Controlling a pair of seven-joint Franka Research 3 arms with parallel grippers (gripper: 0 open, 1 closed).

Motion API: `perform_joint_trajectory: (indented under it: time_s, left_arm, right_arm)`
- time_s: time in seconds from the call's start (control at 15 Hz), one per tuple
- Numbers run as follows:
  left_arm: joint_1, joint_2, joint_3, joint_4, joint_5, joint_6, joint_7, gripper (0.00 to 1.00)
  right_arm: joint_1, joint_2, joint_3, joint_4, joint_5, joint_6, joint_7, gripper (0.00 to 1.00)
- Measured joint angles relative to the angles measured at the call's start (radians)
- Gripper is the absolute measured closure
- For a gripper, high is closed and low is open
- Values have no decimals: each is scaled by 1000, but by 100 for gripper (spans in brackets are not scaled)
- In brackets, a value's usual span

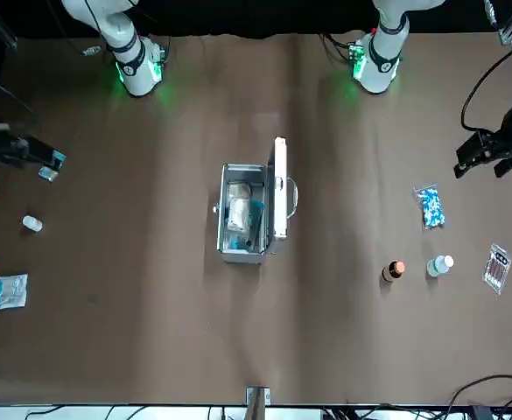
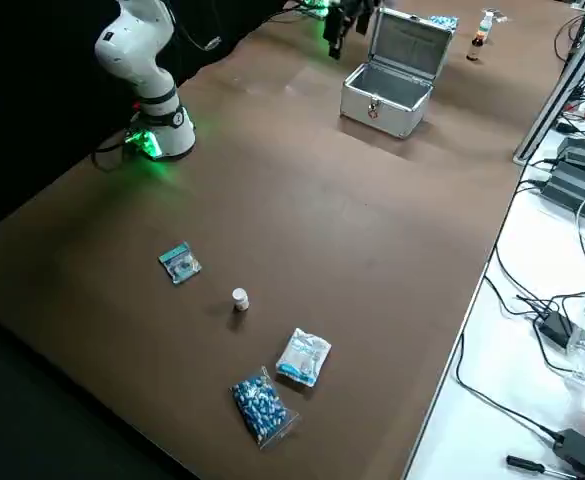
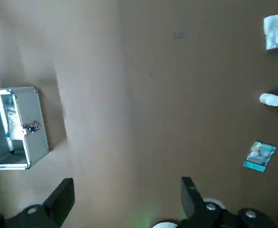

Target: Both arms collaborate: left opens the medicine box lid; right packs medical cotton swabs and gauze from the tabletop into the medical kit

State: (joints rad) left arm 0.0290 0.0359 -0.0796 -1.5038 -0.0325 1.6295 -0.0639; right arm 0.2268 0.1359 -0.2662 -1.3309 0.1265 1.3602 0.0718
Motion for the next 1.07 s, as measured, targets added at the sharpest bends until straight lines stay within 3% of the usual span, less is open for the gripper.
perform_joint_trajectory:
  time_s: [0.2,0.53,1.07]
  left_arm:
    - [0,-3,0,0,0,0,0,0]
    - [0,-3,0,0,0,-3,0,0]
    - [4,-3,1,3,0,-4,-4,0]
  right_arm:
    - [-2,-46,4,-15,0,15,0,1]
    - [2,-101,14,-128,-5,116,-1,1]
    - [-4,-110,10,-143,-55,119,0,1]
